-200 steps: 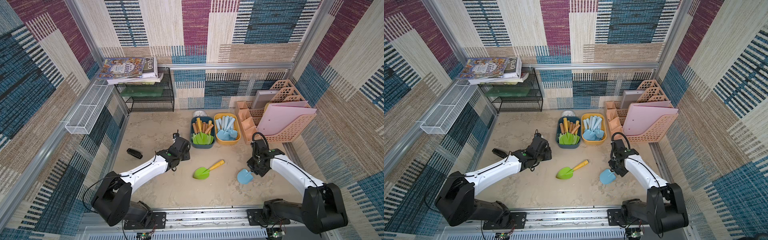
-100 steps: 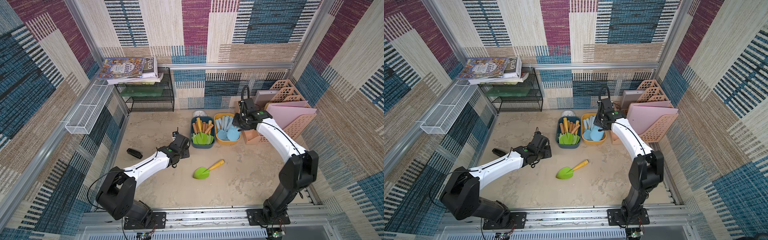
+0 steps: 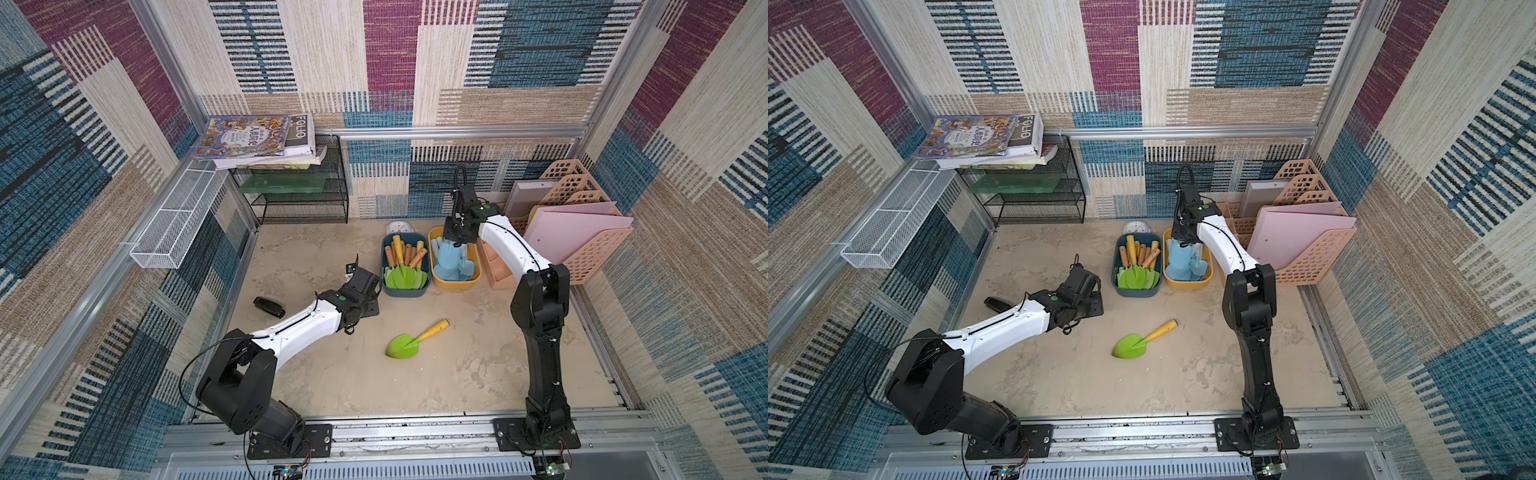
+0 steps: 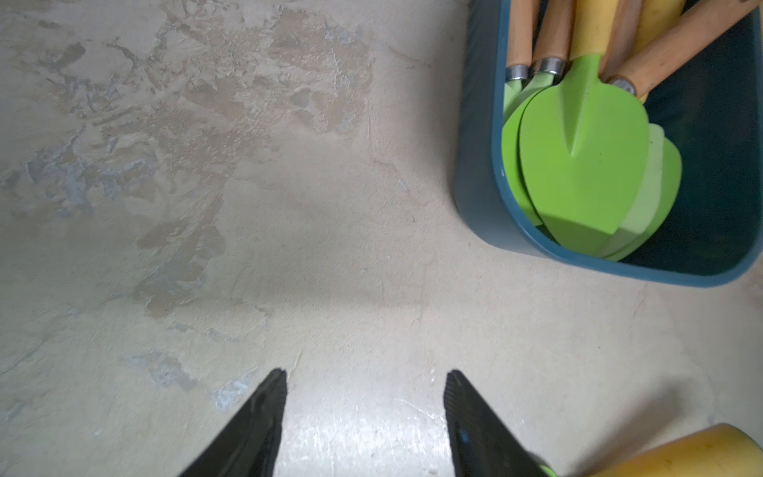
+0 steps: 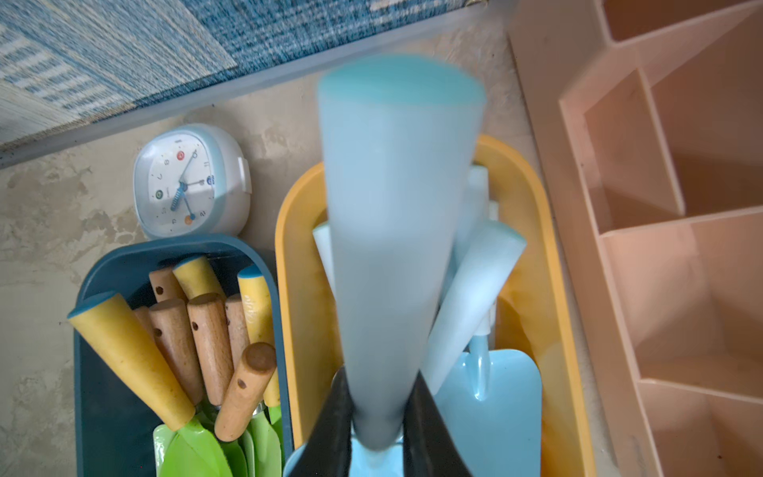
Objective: Sort the small shovels by color and place them into the storage box
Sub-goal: Place the shovel in the storage box.
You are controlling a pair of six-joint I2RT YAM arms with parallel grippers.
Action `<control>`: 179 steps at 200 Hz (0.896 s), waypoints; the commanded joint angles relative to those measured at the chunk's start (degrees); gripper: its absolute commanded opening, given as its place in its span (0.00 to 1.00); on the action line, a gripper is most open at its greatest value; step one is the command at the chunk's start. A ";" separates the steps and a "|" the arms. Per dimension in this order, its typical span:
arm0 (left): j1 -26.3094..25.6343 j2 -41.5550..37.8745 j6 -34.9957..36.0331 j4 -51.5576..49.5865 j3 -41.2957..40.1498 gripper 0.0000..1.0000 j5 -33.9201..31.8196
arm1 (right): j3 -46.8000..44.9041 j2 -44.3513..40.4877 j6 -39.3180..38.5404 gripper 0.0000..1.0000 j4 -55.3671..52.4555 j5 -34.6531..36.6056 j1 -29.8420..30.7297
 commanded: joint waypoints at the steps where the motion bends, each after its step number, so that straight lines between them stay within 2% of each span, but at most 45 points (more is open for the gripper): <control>1: 0.12 0.34 0.99 -0.81 0.83 0.63 -0.61 | -0.31 1.00 -0.83 0.10 -0.29 -1.16 0.15; 59: 0.10 1.09 1.54 -1.38 1.68 0.64 0.70 | -0.62 3.30 -0.57 0.13 0.12 -1.40 0.57; 80: -0.03 1.28 1.43 -1.75 1.81 0.65 1.78 | -0.44 3.45 -0.48 0.26 -0.64 -1.44 1.02; 92: -0.31 1.33 1.48 -1.79 1.73 0.65 2.95 | -0.51 2.95 -0.23 0.36 -1.60 0.33 1.37; 104: -0.84 1.33 1.58 -2.09 1.71 0.70 3.92 | -0.73 2.05 0.11 0.42 -2.52 2.86 1.71; 111: -1.46 1.33 1.74 -2.27 1.83 0.71 4.25 | -1.40 0.94 0.13 0.49 -2.66 4.44 1.97; 125: -3.40 1.11 2.75 -2.60 1.96 0.72 4.44 | -3.20 -1.83 0.13 0.58 -2.18 6.94 2.31; 146: -6.70 1.29 5.63 -2.32 2.71 0.72 6.28 | -8.28 -8.20 0.40 0.59 -0.03 9.65 2.68; 179: -10.56 2.95 12.65 0.31 4.40 0.73 13.31 | -20.75 -19.48 1.07 0.60 4.47 8.27 2.59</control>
